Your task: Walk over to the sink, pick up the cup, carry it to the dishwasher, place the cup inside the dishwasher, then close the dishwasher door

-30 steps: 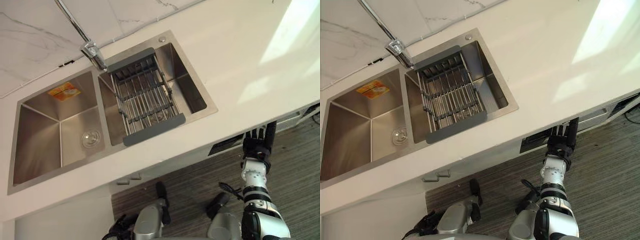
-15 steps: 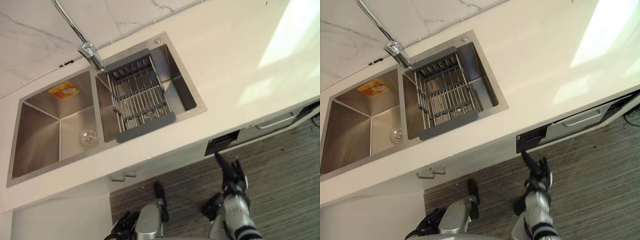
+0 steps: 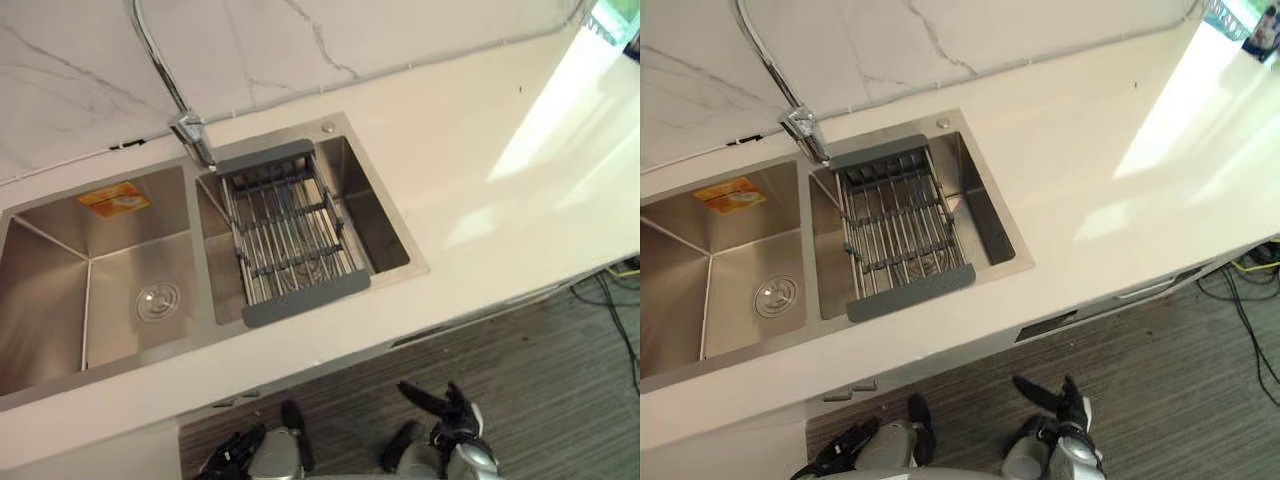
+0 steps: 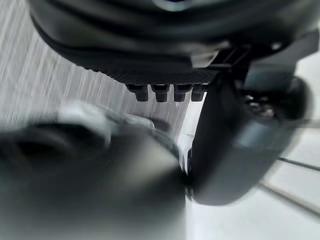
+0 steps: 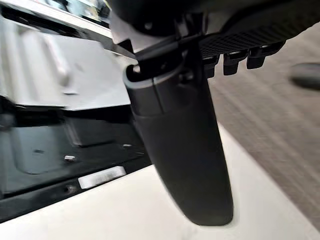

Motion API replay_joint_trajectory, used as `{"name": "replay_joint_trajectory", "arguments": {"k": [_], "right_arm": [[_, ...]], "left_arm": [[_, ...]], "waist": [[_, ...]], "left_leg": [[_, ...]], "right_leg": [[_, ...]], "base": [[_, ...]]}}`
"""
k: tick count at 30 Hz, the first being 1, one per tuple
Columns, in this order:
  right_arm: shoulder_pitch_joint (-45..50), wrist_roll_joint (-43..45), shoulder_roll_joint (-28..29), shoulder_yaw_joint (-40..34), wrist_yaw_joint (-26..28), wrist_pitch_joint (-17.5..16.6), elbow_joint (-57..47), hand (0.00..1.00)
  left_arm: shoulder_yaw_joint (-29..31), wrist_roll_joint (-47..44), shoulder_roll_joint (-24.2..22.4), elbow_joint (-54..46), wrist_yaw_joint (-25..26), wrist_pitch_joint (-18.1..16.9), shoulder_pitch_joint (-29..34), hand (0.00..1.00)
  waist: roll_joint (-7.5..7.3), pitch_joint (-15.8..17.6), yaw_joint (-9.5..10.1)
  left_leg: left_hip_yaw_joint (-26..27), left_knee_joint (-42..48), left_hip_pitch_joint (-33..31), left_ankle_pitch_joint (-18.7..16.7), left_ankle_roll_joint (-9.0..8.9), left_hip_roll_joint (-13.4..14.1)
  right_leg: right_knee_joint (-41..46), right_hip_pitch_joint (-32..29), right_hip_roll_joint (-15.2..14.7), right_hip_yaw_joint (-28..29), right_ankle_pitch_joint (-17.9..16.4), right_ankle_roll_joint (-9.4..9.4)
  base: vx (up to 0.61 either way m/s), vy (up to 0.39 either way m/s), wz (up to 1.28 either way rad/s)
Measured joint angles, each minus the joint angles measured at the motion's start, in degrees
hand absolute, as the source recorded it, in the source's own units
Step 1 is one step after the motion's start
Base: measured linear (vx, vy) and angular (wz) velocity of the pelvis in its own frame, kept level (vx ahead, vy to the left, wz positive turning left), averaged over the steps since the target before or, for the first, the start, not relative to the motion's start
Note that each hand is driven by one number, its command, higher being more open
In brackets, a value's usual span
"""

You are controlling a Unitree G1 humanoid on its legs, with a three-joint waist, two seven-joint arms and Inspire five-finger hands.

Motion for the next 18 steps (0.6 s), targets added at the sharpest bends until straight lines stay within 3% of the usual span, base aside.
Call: {"name": "replay_joint_trajectory", "arguments": {"k": [3, 4, 6, 7, 8, 9, 10, 11, 12, 14, 18], "right_arm": [[0.04, 2.30, 0.46, -0.51, -1.44, 0.39, 1.61, 1.00], [0.07, 3.05, 0.50, -1.13, -1.90, 0.59, 1.78, 1.00], [0.04, 3.35, 0.33, -1.89, -2.65, 0.89, 1.96, 1.00], [-0.01, 3.61, 0.36, -2.29, -2.73, 1.32, 2.25, 1.00], [-0.06, 3.87, 0.57, -2.50, -2.63, 2.06, 2.58, 1.00], [-0.06, 5.30, 1.35, -2.62, -2.45, 3.08, 3.06, 1.00], [-0.10, 6.03, 1.87, -2.72, -2.39, 3.53, 3.85, 1.00], [-0.40, 6.20, 2.38, -3.40, -2.21, 4.64, 5.86, 1.00], [-0.78, 6.84, 3.00, -4.27, -1.76, 5.69, 7.01, 1.00], [-1.57, 7.15, 2.59, -4.91, -1.22, 7.03, 7.68, 1.00], [-0.95, 1.16, 2.18, -6.23, -0.17, 10.61, 9.55, 1.00]], "left_arm": [[-0.19, 0.37, 0.84, 1.67, 0.53, 1.47, -0.89, 1.00], [-0.61, 0.41, 1.35, 2.40, 0.57, 1.84, -1.24, 1.00], [-1.98, 0.42, 2.11, 2.59, 0.92, 2.12, -1.25, 1.00], [-2.81, 0.23, 2.55, 2.46, 0.90, 2.14, -1.27, 1.00], [-2.92, 0.24, 2.87, 2.62, 0.81, 2.18, -1.55, 1.00], [-2.90, 0.23, 3.56, 3.57, 0.13, 2.18, -2.30, 1.00], [-2.88, 0.21, 4.24, 4.20, -0.44, 2.38, -2.91, 1.00], [-2.97, 0.16, 4.49, 4.95, -0.92, 2.69, -3.35, 1.00], [-2.95, 0.00, 4.41, 4.93, -1.52, 3.00, -3.22, 1.00], [-2.87, -0.49, 4.42, 5.13, -1.99, 3.26, -3.43, 1.00], [-3.59, -0.77, 4.37, 6.49, -3.45, 3.06, -3.92, 1.00]], "waist": [[-1.56, -0.53, 0.00], [-2.04, -0.60, -0.35], [-2.73, -0.45, -0.99], [-2.64, -0.79, -1.23], [-2.51, -1.02, -1.65], [-3.62, -1.30, -1.83], [-5.23, -1.58, -1.84], [-5.59, -1.69, -1.48], [-5.39, -1.85, -1.13], [-5.27, -1.77, -1.18], [-4.61, -1.84, -1.42]], "left_leg": [[-0.29, -2.16, 1.91, 0.29, 0.01, -1.53], [-1.20, -3.13, 2.52, 0.30, 0.11, -2.63], [-3.32, -4.10, 3.76, 0.10, 0.34, -3.70], [-5.03, -4.25, 4.53, 0.14, 0.70, -3.75], [-7.51, -4.13, 4.53, 0.31, 0.84, -2.81], [-10.15, -3.84, 3.96, 0.68, 0.31, -2.82], [-11.14, -3.92, 3.94, 1.08, -0.08, -3.61], [-12.25, -5.06, 4.38, 1.79, -0.41, -4.01], [-12.35, -6.92, 4.66, 2.93, -0.83, -3.61], [-12.01, -7.89, 4.10, 3.78, -1.07, -3.22], [-11.04, -7.94, 4.98, 3.55, -1.46, -2.22]], "right_leg": [[2.27, 0.58, -1.88, -0.42, -1.39, 0.58], [5.45, 0.36, -3.67, 0.19, -2.25, -0.09], [11.71, -0.84, -5.78, 4.85, -2.64, -2.80], [14.45, -1.26, -5.82, 8.23, -2.53, -5.36], [14.24, -1.87, -3.69, 13.47, -5.22, -5.09], [10.39, -1.47, 0.34, 18.83, -6.12, -4.55], [8.63, -1.09, 1.23, 19.80, -5.69, -4.67], [6.70, 0.99, 1.48, 19.66, -6.39, -2.54], [3.55, 1.98, 2.59, 19.05, -6.65, -1.60], [-1.05, 2.89, 3.86, 19.04, -5.59, 2.38], [-7.06, 5.97, 6.12, 19.18, -2.55, 2.37]], "base": [[0.04, 0.049, 0.13], [0.02, 0.060, 0.39], [0.03, 0.066, 0.57], [0.06, 0.019, 0.82], [0.09, -0.074, 1.16], [0.08, -0.128, 1.13], [0.08, -0.144, 1.01], [0.07, -0.107, 0.53], [0.08, -0.108, 0.29], [0.04, -0.084, -0.11], [0.03, -0.028, -0.13]]}}
